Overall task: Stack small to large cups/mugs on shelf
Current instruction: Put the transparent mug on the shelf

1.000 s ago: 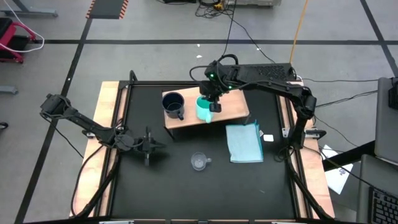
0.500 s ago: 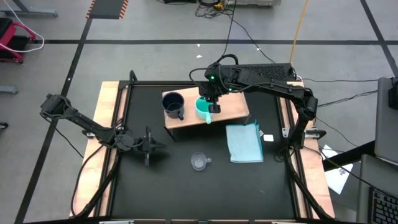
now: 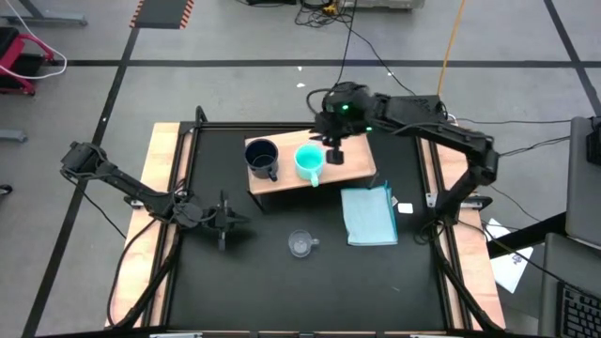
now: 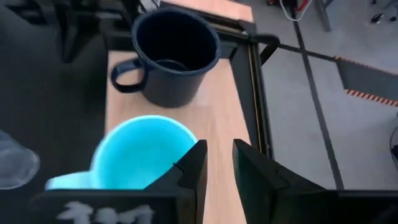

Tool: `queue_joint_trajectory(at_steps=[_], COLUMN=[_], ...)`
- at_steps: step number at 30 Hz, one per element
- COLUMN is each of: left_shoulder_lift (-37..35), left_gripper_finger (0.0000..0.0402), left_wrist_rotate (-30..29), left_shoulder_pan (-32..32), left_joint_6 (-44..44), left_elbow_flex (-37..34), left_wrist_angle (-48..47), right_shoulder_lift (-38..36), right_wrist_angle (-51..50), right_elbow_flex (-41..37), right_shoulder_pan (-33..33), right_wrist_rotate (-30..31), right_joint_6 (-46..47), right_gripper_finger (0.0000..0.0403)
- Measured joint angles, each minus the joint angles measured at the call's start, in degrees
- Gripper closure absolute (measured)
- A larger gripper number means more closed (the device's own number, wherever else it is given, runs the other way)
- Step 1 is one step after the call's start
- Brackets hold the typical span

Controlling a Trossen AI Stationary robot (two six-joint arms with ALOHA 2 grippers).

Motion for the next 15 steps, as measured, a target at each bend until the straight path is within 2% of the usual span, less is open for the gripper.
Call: queue_joint_trajectory(at_steps=[2, 6, 15], left_shoulder_lift=[0.0, -0.02, -0.01], left_gripper_finger=[0.0376, 0.0376, 0.0376], left_wrist_rotate=[0.0, 0.0, 0.01], left_shoulder_pan=[0.02, 0.01, 0.01], left_joint_6=[0.02, -0.24, -0.31], left_elbow_flex=[0.0, 0.0, 0.0], left_wrist_angle=[-0.02, 0.0, -0.01], right_shoulder_lift=[-2.1, -6.99, -21.01], right_wrist_angle=[-2.1, -2.82, 2.16], right_elbow_flex=[-0.03, -3.45, -17.44], right_shoulder_pan=[0.09, 1.48, 6.15], right_wrist_rotate=[-1.41, -3.27, -3.08], right_joint_6=[1.08, 0.92, 3.45], right_gripper_finger=[0.0344, 0.0393, 0.0402])
